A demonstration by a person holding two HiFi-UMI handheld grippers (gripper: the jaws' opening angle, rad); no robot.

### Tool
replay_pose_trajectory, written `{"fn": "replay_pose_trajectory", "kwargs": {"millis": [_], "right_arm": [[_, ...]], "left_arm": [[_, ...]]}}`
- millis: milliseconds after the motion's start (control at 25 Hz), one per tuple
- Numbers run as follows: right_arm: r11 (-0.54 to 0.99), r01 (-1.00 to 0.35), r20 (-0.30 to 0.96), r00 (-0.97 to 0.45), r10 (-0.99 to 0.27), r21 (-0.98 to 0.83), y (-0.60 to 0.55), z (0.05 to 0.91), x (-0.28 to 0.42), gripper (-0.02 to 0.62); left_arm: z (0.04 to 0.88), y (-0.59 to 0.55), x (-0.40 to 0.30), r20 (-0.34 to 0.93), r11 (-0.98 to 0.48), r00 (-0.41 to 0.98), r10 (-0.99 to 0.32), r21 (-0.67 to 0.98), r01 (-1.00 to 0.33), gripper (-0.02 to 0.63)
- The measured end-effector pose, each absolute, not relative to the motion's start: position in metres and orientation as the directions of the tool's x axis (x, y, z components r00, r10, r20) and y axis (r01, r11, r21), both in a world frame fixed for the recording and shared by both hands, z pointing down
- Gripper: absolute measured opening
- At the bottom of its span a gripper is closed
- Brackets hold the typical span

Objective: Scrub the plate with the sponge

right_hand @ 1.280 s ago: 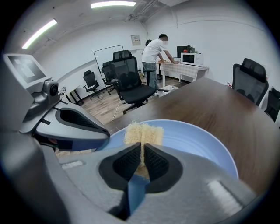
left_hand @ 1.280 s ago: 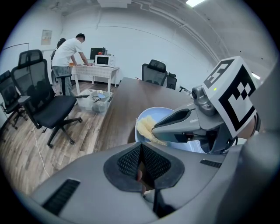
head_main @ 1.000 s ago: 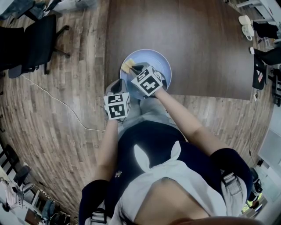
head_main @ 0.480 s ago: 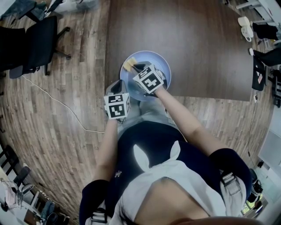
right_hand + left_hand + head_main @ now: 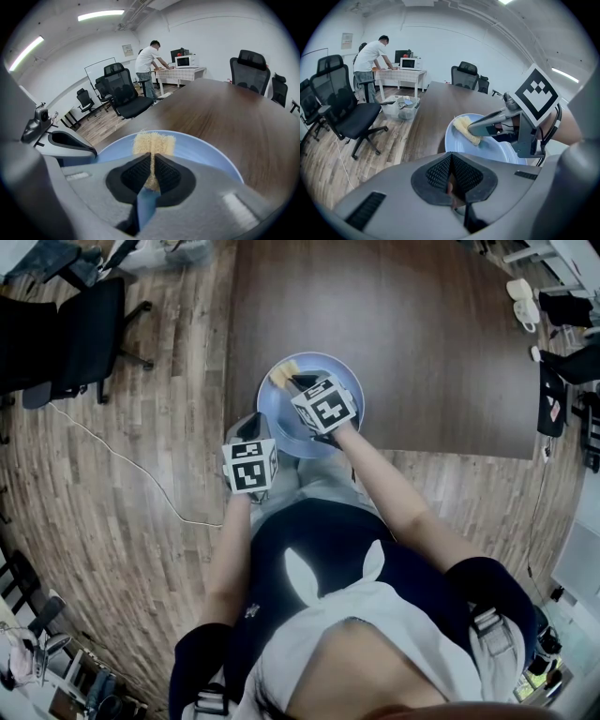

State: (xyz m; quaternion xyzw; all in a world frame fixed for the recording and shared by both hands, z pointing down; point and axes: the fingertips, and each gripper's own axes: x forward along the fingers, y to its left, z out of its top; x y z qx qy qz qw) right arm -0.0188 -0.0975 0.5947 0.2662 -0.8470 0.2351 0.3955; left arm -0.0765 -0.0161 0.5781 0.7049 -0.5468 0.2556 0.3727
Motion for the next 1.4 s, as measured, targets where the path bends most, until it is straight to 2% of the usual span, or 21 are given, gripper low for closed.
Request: {"fn": "replay_pose_trajectory", "kwargs": {"millis": [1400], "right_arm": [[0.562, -0.807, 0.841, -0.424, -0.336, -0.182, -0.119, 0.596, 0.056, 0.023]], "left_arm": [[0.577, -0.018, -0.071, 0.777, -0.118, 0.262, -0.573, 0.238, -0.964, 0.008]]}}
